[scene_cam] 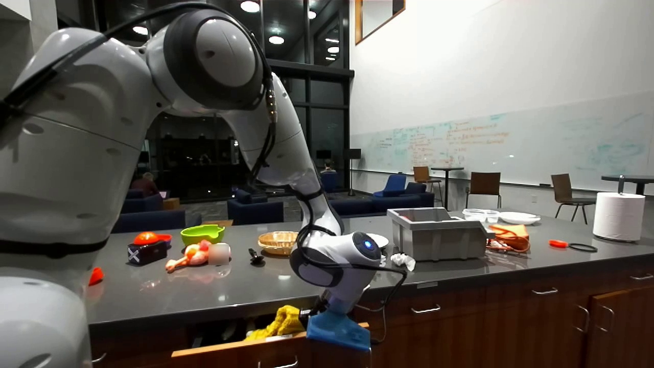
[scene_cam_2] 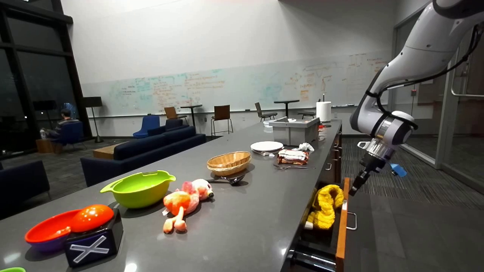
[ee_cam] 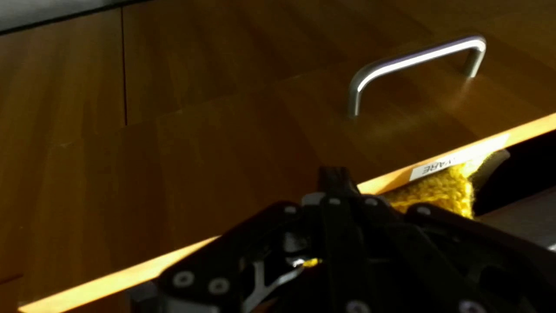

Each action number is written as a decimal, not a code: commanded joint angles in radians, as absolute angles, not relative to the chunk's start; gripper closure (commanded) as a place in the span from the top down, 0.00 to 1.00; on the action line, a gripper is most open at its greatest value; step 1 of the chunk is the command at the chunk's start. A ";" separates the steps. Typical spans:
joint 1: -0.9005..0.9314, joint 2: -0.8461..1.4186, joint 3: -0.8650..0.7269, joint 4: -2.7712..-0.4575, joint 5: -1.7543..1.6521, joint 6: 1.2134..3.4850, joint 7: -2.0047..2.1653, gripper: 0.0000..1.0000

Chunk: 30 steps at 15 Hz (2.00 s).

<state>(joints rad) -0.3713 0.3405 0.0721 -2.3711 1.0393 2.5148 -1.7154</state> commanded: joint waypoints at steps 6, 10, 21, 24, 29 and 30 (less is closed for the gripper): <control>-0.224 0.348 0.030 -2.296 1.222 2.388 -1.838 0.00; -0.175 0.311 -0.002 -2.311 1.189 2.430 -1.866 0.00; -0.119 0.138 -0.099 -2.450 0.747 2.744 -1.753 0.00; -0.104 0.155 -0.124 -2.487 0.574 2.769 -1.642 0.00; -0.134 0.195 -0.111 -2.517 0.347 2.771 -1.480 0.00; -0.140 0.203 -0.105 -2.517 0.328 2.772 -1.465 0.00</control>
